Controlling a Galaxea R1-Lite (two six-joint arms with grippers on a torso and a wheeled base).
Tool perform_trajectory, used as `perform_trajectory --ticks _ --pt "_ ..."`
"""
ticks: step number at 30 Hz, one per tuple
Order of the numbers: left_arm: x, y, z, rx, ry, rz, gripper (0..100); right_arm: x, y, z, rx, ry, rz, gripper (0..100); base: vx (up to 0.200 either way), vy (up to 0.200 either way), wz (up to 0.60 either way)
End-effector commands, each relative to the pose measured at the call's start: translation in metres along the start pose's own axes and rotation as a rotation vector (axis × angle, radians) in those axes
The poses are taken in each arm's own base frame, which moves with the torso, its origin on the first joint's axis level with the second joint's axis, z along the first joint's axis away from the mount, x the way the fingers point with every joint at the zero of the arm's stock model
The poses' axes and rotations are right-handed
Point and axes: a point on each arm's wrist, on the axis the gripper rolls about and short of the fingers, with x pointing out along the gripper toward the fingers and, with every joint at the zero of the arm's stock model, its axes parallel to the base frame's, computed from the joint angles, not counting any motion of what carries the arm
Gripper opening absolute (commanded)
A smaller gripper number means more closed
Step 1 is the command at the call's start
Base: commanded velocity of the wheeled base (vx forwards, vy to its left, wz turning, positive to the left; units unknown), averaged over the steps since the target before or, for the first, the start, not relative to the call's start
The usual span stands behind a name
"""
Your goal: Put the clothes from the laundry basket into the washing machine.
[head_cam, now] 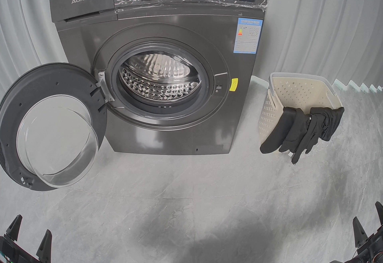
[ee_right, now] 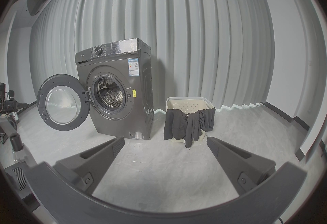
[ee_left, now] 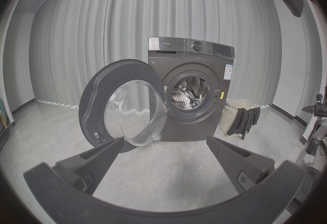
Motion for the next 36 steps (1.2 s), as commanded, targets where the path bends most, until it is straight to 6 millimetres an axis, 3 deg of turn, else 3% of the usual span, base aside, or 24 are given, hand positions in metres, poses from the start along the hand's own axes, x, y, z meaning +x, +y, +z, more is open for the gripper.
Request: perform_trajectory --ticks 1,14,26,36 --pt "-0.0003 0.0001 -0.0044 -0.001 -0.004 0.0 100 0.0 0.0 -0.0035 -0.001 0.0 0.001 100 0.0 -0.2 0.0" --pt "-0.0003 0.0001 -0.0042 -0.008 -0.005 0.0 100 0.0 0.0 -0.0035 -0.001 0.0 0.001 100 0.0 -0.2 0.0" --pt "-0.0003 0.0001 -0.0044 -0.01 -0.004 0.0 100 0.0 0.0 -0.0035 -0.001 0.0 0.001 100 0.0 0.0 0.0" --pt "-0.0003 0.0001 -0.0044 -0.01 -0.004 0.0 100 0.0 0.0 -0.0035 -0.001 0.0 0.001 100 0.18 0.0 0.0"
